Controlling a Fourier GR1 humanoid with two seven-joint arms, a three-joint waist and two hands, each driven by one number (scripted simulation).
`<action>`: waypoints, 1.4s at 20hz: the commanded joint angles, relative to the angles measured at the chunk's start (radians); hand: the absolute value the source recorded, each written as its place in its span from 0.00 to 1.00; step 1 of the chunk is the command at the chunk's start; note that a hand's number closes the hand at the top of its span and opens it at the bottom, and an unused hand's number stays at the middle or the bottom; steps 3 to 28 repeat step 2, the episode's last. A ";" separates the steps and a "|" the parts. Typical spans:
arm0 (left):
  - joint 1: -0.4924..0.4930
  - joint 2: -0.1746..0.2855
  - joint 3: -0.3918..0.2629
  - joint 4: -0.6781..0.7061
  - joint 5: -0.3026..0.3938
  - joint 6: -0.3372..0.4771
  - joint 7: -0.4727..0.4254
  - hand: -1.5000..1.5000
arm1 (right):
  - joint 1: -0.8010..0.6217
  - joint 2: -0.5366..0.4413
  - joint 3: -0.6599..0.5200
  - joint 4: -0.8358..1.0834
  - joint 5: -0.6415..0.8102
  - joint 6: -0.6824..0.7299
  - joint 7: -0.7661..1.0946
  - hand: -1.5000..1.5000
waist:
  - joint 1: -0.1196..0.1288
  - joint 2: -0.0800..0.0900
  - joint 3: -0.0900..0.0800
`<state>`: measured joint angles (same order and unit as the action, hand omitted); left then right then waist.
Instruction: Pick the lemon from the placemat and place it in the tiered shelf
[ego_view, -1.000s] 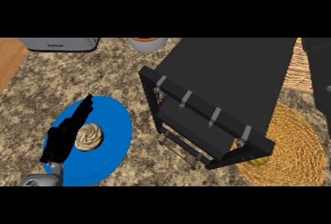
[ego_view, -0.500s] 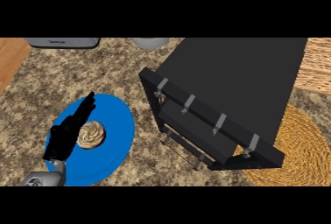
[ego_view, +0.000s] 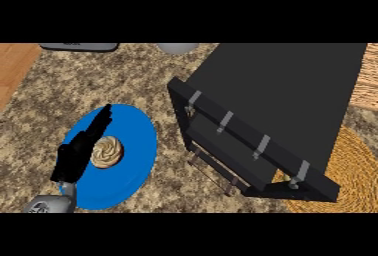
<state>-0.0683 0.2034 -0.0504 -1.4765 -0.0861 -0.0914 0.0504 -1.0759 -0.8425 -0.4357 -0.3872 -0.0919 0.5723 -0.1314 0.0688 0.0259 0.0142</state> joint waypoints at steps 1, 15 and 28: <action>0.019 -0.008 -0.013 0.034 0.023 -0.037 0.030 0.50 | -0.009 -0.042 0.019 0.054 0.037 0.046 -0.047 0.00 | 0.015 0.013 -0.010; 0.041 -0.013 -0.021 0.044 0.006 -0.026 0.009 0.50 | 0.036 -0.056 0.027 0.049 0.055 0.053 -0.103 0.00 | 0.006 0.011 -0.009; 0.041 -0.013 -0.021 0.044 0.006 -0.026 0.009 0.50 | 0.036 -0.056 0.027 0.049 0.055 0.053 -0.103 0.00 | 0.006 0.011 -0.009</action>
